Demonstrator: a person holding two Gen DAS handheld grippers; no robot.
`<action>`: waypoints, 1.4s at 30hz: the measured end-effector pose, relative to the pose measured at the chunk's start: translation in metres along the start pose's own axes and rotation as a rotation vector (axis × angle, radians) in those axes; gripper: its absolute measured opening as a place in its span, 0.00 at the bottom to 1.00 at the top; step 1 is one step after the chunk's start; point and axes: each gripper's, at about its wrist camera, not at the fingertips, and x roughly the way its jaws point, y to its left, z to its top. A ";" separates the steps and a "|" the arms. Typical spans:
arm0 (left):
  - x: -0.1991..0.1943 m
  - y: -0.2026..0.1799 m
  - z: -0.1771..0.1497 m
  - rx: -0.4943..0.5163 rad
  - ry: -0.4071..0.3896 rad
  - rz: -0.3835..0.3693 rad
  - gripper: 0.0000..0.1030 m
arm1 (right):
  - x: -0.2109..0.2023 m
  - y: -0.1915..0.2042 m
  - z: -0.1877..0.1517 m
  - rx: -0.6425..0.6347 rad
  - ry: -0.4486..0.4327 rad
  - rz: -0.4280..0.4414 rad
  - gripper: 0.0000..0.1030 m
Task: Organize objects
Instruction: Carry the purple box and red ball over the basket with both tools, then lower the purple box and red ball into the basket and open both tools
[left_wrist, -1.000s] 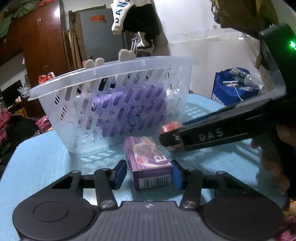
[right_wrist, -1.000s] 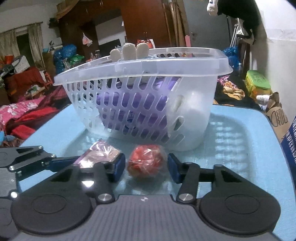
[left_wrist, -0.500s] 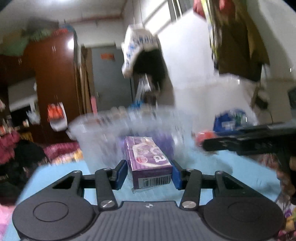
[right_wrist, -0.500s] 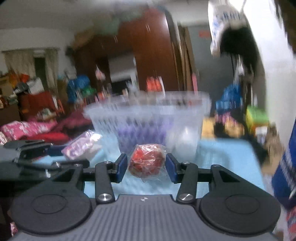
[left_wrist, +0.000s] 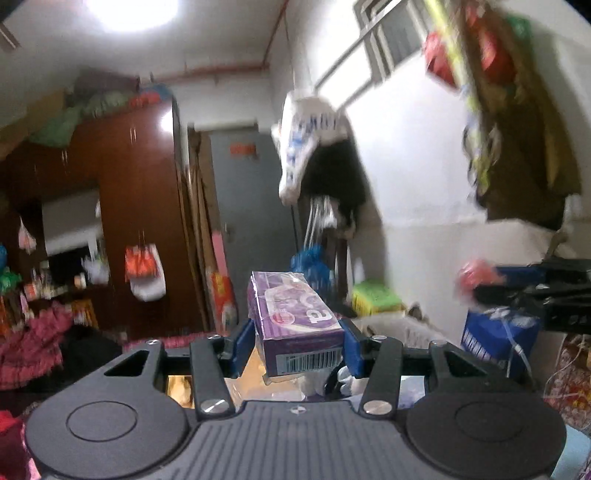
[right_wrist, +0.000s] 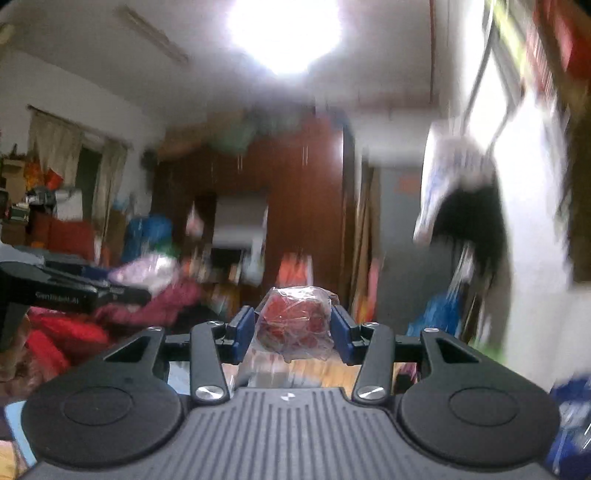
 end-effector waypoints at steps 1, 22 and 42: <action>0.018 0.001 0.002 -0.003 0.054 -0.001 0.51 | 0.018 -0.009 0.002 0.039 0.062 -0.003 0.48; 0.149 0.028 -0.021 -0.012 0.509 -0.006 0.51 | 0.134 -0.051 -0.014 0.169 0.567 -0.076 0.48; 0.124 0.039 -0.022 -0.091 0.300 -0.013 0.81 | 0.125 -0.043 -0.005 0.119 0.487 -0.079 1.00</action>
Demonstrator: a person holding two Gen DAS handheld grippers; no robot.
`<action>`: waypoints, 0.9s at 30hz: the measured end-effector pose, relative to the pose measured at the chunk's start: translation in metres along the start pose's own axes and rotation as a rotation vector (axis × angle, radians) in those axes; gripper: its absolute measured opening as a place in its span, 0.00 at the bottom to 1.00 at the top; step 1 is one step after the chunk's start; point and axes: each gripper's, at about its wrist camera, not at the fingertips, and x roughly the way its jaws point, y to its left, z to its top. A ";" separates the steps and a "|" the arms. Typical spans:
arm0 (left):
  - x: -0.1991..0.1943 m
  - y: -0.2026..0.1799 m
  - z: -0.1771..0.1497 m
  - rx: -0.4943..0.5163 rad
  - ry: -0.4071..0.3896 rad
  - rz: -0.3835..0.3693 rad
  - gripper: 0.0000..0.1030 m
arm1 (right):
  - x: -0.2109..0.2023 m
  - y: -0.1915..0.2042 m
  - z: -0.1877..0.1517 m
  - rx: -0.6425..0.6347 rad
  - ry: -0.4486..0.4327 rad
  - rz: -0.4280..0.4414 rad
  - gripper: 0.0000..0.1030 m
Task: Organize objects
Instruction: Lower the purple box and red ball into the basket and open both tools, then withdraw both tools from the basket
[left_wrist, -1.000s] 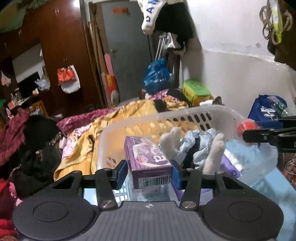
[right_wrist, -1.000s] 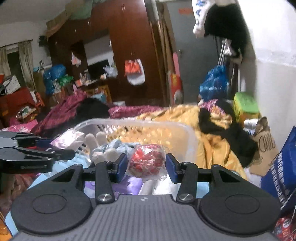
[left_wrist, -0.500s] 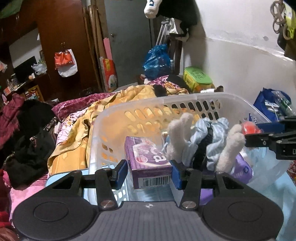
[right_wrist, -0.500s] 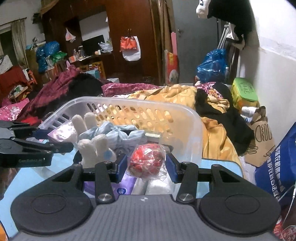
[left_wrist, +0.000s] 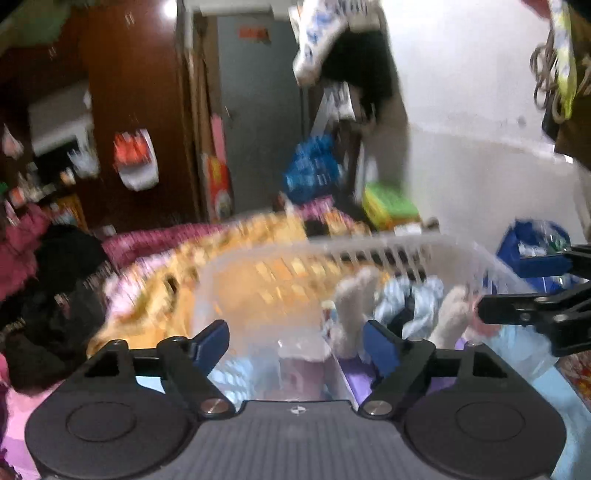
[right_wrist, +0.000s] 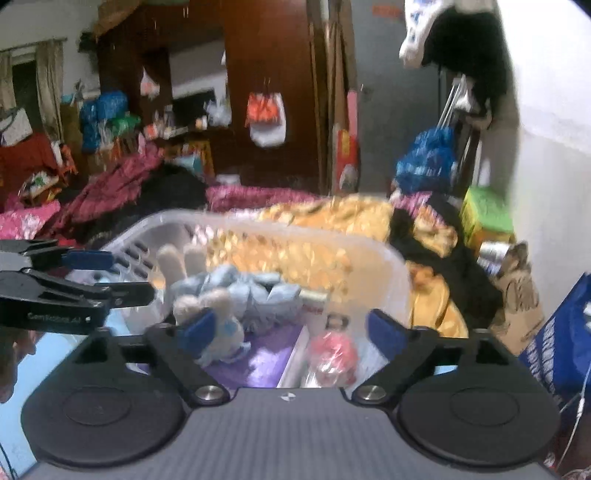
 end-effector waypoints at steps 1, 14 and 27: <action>-0.010 0.001 -0.002 -0.006 -0.037 -0.001 0.83 | -0.006 0.001 0.000 0.002 -0.033 -0.004 1.00; -0.178 0.014 -0.037 -0.028 -0.369 0.077 0.98 | -0.132 0.023 -0.056 -0.044 -0.385 -0.103 1.00; -0.188 -0.037 -0.095 0.018 -0.322 0.023 1.00 | -0.139 0.047 -0.091 -0.048 -0.359 -0.119 1.00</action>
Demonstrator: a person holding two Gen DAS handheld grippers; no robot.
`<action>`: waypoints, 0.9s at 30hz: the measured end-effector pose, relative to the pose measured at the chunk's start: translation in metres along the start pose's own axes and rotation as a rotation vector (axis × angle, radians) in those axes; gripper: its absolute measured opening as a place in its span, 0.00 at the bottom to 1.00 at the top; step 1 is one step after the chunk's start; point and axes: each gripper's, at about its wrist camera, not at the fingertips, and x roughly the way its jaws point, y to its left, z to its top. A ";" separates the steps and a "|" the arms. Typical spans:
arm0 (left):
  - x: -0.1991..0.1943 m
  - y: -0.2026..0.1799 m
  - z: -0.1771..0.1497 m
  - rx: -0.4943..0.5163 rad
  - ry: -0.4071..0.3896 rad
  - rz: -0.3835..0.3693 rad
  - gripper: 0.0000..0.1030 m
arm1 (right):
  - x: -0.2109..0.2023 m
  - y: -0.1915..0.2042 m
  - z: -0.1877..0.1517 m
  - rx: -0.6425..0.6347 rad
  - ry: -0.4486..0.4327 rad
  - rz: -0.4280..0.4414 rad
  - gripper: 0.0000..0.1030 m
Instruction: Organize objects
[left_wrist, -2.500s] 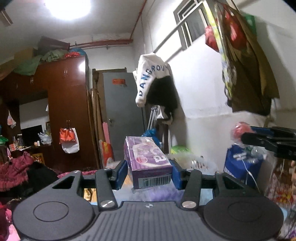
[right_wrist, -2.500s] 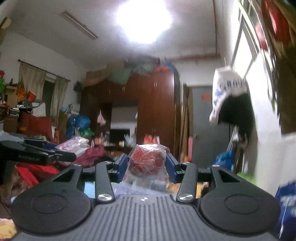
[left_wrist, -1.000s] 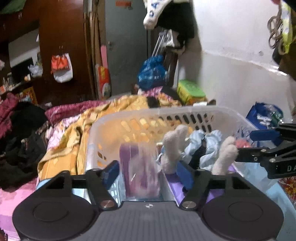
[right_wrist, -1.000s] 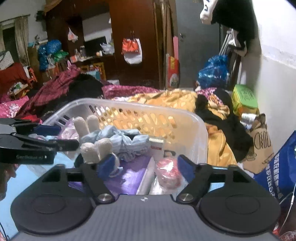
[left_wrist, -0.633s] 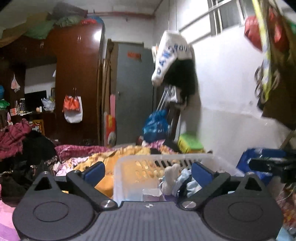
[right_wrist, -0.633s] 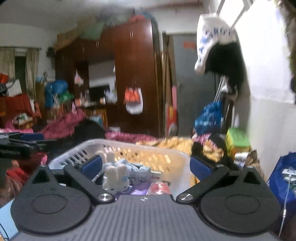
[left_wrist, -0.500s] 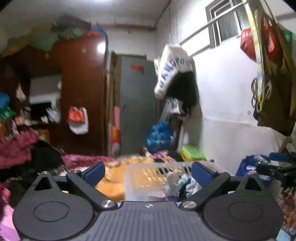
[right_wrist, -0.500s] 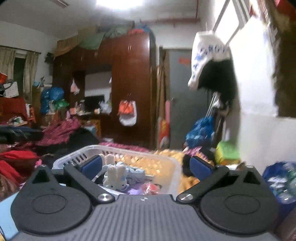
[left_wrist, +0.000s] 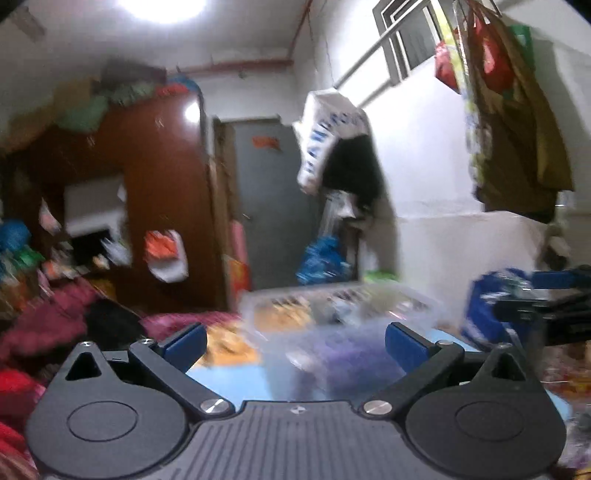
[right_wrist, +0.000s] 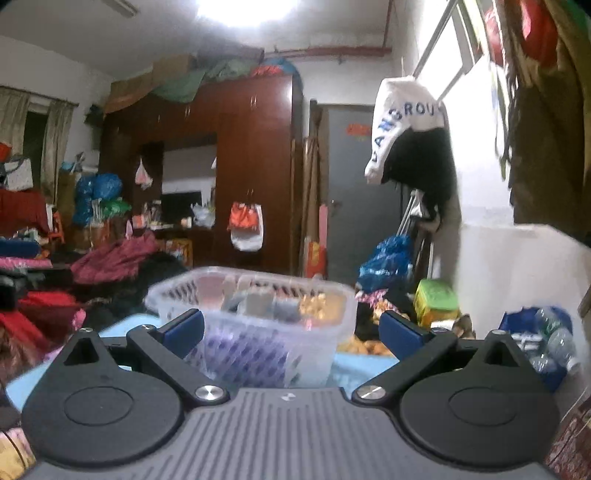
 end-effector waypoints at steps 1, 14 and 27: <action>0.002 -0.002 -0.008 -0.023 0.004 -0.032 1.00 | 0.001 0.001 -0.006 -0.001 0.002 -0.014 1.00; 0.010 -0.039 -0.046 0.058 -0.007 0.075 1.00 | 0.005 0.000 -0.039 0.076 0.025 -0.036 1.00; 0.011 -0.022 -0.052 -0.026 0.077 0.060 1.00 | -0.011 -0.001 -0.051 0.091 0.034 -0.036 1.00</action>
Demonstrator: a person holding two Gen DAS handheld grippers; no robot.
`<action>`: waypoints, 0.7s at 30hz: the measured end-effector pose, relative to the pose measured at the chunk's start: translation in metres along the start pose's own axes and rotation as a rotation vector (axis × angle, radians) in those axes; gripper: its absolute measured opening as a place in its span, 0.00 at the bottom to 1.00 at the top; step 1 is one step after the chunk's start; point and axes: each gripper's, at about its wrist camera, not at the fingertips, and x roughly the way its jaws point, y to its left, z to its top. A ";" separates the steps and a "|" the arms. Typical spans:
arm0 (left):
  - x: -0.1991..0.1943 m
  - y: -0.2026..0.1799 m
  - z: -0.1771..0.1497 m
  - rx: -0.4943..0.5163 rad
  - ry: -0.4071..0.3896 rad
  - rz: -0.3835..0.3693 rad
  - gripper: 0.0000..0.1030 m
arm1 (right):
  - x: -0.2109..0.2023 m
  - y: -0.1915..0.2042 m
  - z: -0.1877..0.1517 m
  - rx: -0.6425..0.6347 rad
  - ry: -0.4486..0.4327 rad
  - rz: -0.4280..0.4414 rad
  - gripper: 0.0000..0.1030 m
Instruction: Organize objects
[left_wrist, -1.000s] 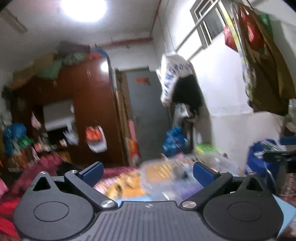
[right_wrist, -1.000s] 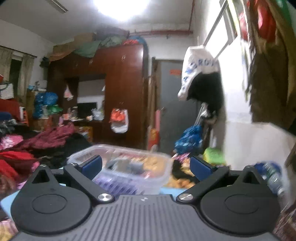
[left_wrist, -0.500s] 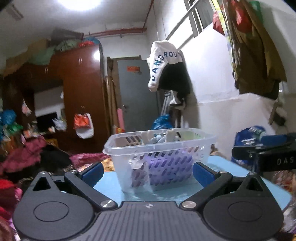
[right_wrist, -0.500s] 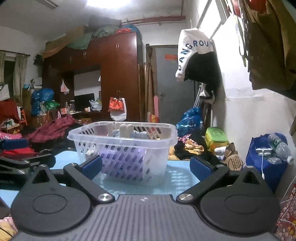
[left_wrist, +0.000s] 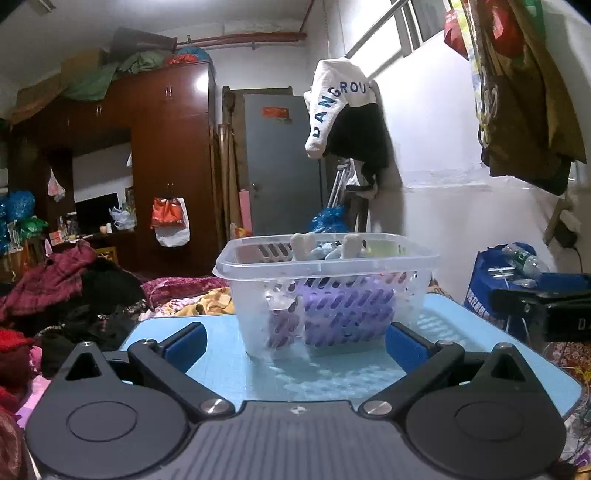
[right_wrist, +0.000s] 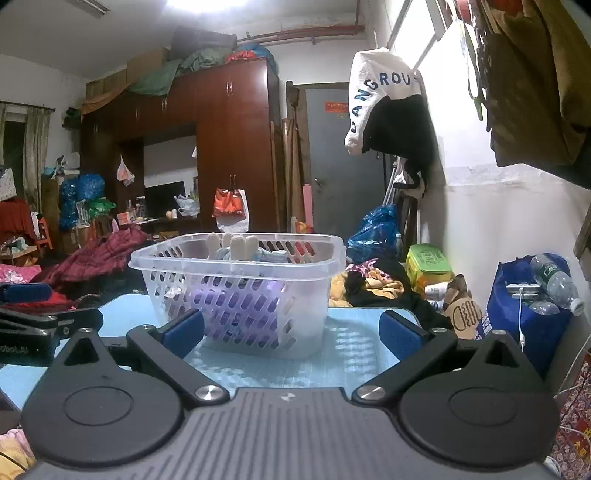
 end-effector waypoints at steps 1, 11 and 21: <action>-0.001 0.000 0.000 -0.001 0.001 -0.005 1.00 | 0.000 0.000 0.000 -0.001 0.003 0.003 1.00; -0.006 -0.002 0.005 0.001 -0.010 0.001 1.00 | -0.003 0.006 -0.002 -0.027 0.008 0.014 1.00; -0.006 -0.003 0.005 0.005 -0.010 0.000 1.00 | -0.002 0.008 -0.001 -0.033 0.010 0.020 1.00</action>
